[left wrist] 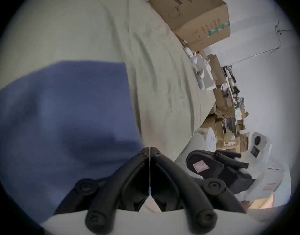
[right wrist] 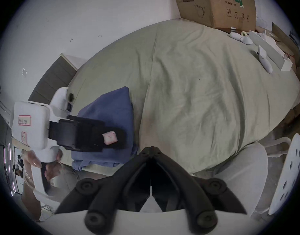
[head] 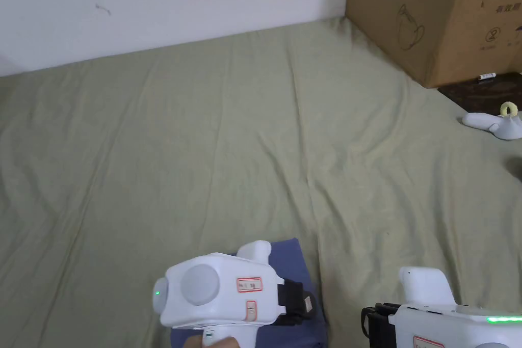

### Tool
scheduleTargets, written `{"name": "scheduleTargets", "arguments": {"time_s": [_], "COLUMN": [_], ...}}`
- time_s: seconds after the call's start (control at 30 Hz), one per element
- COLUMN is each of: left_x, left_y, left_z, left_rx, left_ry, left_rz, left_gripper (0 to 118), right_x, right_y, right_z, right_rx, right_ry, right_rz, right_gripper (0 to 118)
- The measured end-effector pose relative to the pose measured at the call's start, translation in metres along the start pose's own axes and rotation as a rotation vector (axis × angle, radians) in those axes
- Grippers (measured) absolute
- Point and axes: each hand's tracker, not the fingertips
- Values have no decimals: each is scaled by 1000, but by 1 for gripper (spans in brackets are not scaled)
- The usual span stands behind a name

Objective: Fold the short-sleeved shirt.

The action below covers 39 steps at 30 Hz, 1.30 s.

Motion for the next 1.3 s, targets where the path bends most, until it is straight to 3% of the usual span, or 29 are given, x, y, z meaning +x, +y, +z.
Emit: {"name": "scheduleTargets", "arguments": {"time_s": [0.1, 0.2, 0.37, 0.5, 0.6, 0.67, 0.8, 0.87, 0.93, 0.97, 1.0, 1.03, 1.07, 1.17, 1.3], "left_x": [-17, -47, -106, -139, -153, -158, -156, -159, -161, -161, -161, -162, -164, -171, -180], "left_y": [0, -8, -39, -67, -79, -83, -79, -74, -70, -69, -67, -64, -62, -54, -43], "left_z": [41, 85, 139, 159, 162, 162, 156, 151, 145, 144, 141, 137, 133, 121, 89], "left_rx": [92, 183, 285, 324, 346, 354, 332, 321, 317, 318, 321, 317, 320, 305, 233], "left_ry": [-6, 3, -10, 12, -4, -22, -24, -32, -66, -86, -103, -131, -159, -268, -243], "left_rz": [25, 103, 280, 378, 419, 433, 400, 395, 401, 407, 408, 409, 413, 435, 442], "left_gripper": [0, 1, 1, 0, 0, 1, 1, 3, 30, 57, 92, 108, 115, 114, 114], "right_x": [-7, -25, -69, -105, -113, -114, -108, -105, -105, -107, -109, -112, -114, -114, -110], "right_y": [5, 19, 50, 61, 51, 38, 38, 42, 41, 40, 39, 38, 37, 38, 37], "right_z": [2, 4, -6, -48, -96, -126, -123, -126, -122, -121, -121, -119, -119, -119, -118], "right_rx": [0, 27, 66, -34, -164, -265, -205, -217, -218, -216, -212, -210, -209, -209, -208], "right_ry": [5, 13, 150, 192, 190, 107, 147, 157, 158, 154, 145, 138, 132, 125, 139], "right_rz": [13, 77, 140, 243, 253, 283, 205, 206, 211, 219, 232, 242, 250, 264, 232], "right_gripper": [0, 0, 0, 0, 0, 0, 0, 0, 0, 0, 0, 0, 0, 0, 0]}}
